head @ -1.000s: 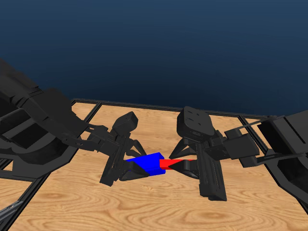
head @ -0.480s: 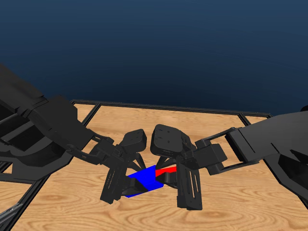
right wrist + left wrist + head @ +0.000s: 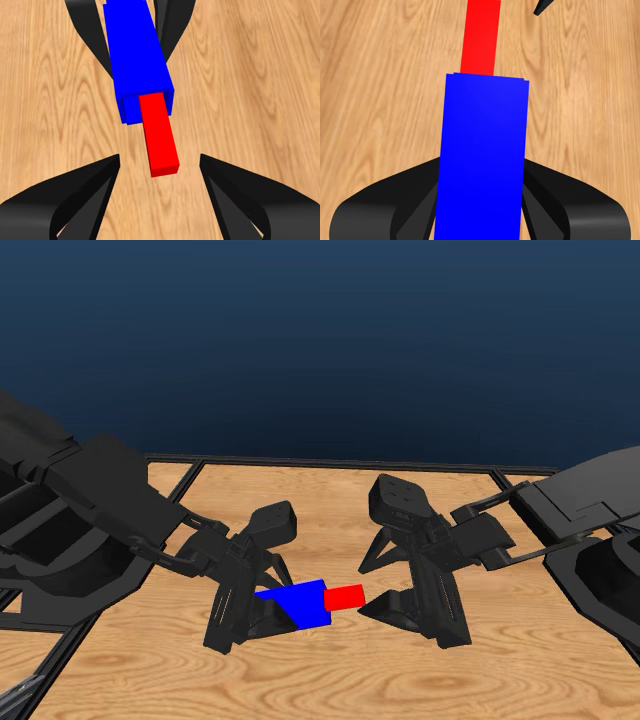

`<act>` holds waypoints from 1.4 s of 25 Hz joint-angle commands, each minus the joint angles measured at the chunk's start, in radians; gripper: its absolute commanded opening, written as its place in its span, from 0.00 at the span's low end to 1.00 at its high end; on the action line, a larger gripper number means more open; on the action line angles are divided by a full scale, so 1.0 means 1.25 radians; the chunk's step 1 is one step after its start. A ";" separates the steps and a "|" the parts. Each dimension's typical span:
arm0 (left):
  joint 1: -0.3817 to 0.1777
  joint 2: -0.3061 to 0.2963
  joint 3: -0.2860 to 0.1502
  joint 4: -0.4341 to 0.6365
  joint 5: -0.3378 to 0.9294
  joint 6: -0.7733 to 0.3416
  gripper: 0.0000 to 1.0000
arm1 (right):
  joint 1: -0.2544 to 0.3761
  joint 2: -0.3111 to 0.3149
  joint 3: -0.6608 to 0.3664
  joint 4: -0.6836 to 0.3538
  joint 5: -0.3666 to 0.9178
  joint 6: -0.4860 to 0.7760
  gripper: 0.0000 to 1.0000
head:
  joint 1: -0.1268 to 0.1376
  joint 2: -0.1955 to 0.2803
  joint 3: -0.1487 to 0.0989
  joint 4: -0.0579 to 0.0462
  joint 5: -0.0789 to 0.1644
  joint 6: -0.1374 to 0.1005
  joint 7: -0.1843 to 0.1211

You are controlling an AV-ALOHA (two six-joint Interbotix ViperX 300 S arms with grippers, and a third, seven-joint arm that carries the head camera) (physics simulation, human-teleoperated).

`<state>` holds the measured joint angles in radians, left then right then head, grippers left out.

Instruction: Insert peg into socket

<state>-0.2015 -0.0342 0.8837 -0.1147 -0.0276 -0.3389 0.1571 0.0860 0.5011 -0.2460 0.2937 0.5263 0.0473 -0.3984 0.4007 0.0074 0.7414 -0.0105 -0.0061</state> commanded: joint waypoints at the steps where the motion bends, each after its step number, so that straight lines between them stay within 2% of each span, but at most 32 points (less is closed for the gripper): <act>1: -0.003 -0.019 -0.014 0.036 0.052 -0.050 0.00 | -0.012 -0.067 0.056 0.012 -0.046 0.015 1.00 | -0.011 -0.003 -0.015 -0.001 -0.008 0.004 0.006; 2: -0.001 -0.027 -0.018 0.044 0.064 -0.062 0.00 | -0.010 -0.084 0.066 0.010 -0.046 0.032 1.00 | -0.013 -0.002 -0.015 -0.001 -0.008 0.005 0.007; 5: -0.005 -0.025 -0.029 0.058 0.073 -0.075 0.00 | -0.013 -0.071 0.085 0.024 -0.076 0.035 1.00 | -0.018 0.000 -0.016 -0.001 -0.009 0.007 0.012; 6: -0.005 -0.028 -0.036 0.076 0.089 -0.096 0.00 | -0.013 -0.058 0.089 0.030 -0.083 0.036 0.79 | -0.020 0.000 -0.016 -0.002 -0.007 0.008 0.012; 7: -0.004 -0.028 -0.039 0.087 0.102 -0.108 0.00 | -0.006 -0.041 0.095 0.037 -0.095 0.029 0.00 | -0.021 0.000 -0.016 -0.002 -0.007 0.009 0.013; 10: -0.006 -0.029 -0.047 0.111 0.125 -0.131 0.00 | -0.013 -0.015 0.085 0.059 -0.141 0.017 0.00 | -0.023 0.001 -0.016 -0.002 -0.006 0.010 0.016; 14: -0.010 -0.030 -0.066 0.139 0.147 -0.157 0.00 | -0.012 0.046 0.052 0.102 -0.201 -0.039 0.00 | -0.025 0.000 -0.017 -0.002 -0.005 0.011 0.018; 15: -0.011 -0.026 -0.063 0.143 0.152 -0.159 0.00 | -0.012 0.055 0.047 0.138 -0.233 -0.074 0.00 | -0.026 0.001 -0.017 -0.002 -0.005 0.011 0.019; 20: -0.016 -0.027 -0.078 0.174 0.169 -0.200 0.00 | -0.018 0.095 -0.007 0.168 -0.275 -0.123 0.00 | -0.029 0.002 -0.017 -0.002 -0.005 0.013 0.019; 21: -0.016 -0.021 -0.069 0.178 0.167 -0.206 0.00 | -0.019 0.110 -0.011 0.171 -0.281 -0.133 0.00 | -0.029 0.002 -0.017 -0.002 -0.005 0.013 0.019; 23: -0.019 -0.025 -0.078 0.188 0.177 -0.219 0.00 | -0.021 0.120 -0.039 0.171 -0.284 -0.140 0.00 | -0.029 0.002 -0.018 -0.002 -0.005 0.014 0.021; 28: -0.019 -0.030 -0.074 0.194 0.179 -0.229 0.00 | -0.019 0.152 -0.058 0.205 -0.310 -0.179 0.00 | -0.027 0.002 -0.019 -0.001 -0.006 0.015 0.020; 32: -0.023 -0.032 -0.072 0.202 0.185 -0.244 0.00 | -0.020 0.147 -0.038 0.222 -0.314 -0.177 0.00 | -0.022 0.000 -0.019 0.000 -0.007 0.015 0.018; 35: -0.031 -0.042 -0.056 0.210 0.189 -0.262 0.00 | -0.024 0.112 0.052 0.268 -0.373 -0.166 0.00 | -0.019 -0.004 -0.019 0.000 -0.008 0.014 0.013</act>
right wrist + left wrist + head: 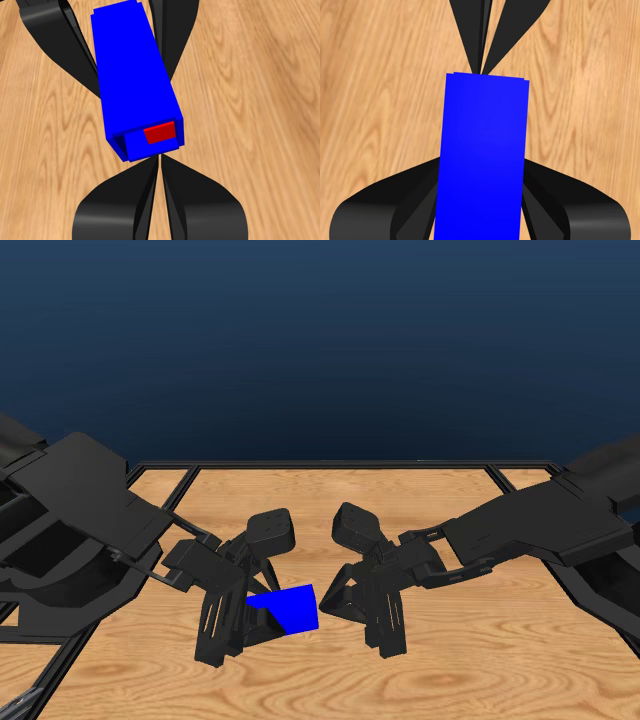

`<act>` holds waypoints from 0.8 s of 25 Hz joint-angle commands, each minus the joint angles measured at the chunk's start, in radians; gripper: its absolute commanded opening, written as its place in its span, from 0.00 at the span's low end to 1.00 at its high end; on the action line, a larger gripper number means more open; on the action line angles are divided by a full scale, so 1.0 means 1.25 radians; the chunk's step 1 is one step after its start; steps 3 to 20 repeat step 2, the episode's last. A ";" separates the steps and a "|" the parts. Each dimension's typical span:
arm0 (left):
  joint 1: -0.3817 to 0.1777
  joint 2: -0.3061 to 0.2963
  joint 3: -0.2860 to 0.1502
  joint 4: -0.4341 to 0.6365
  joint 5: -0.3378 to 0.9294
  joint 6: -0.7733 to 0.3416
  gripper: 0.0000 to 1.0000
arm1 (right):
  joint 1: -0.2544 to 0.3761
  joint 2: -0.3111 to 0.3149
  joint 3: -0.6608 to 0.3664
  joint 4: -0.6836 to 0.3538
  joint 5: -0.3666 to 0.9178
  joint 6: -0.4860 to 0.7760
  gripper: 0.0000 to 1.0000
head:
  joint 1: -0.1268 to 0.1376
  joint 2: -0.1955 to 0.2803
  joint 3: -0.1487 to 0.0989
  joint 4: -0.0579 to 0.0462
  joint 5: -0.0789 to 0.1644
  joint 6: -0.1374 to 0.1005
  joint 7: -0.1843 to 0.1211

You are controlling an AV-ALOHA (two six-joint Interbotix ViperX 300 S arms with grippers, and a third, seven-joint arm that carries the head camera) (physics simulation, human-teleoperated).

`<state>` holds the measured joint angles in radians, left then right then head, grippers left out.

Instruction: Insert peg into socket

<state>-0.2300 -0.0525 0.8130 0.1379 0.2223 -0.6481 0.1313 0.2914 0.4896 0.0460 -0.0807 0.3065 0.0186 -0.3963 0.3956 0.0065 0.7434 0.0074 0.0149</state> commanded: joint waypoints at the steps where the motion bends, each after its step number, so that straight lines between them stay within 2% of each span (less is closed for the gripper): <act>1: -0.008 -0.030 0.004 0.009 -0.011 -0.020 0.00 | 0.001 -0.076 0.092 0.066 -0.134 0.008 0.00 | 0.004 -0.008 -0.015 0.001 -0.010 0.000 -0.005; 2: -0.011 -0.037 0.003 0.010 -0.017 -0.024 0.00 | 0.004 -0.085 0.114 0.083 -0.169 0.010 0.00 | 0.004 -0.010 -0.014 0.001 -0.011 0.000 -0.006; 20: -0.011 -0.037 0.003 0.010 -0.017 -0.024 0.00 | 0.004 -0.085 0.114 0.083 -0.169 0.010 0.00 | 0.004 -0.010 -0.014 0.001 -0.011 0.000 -0.006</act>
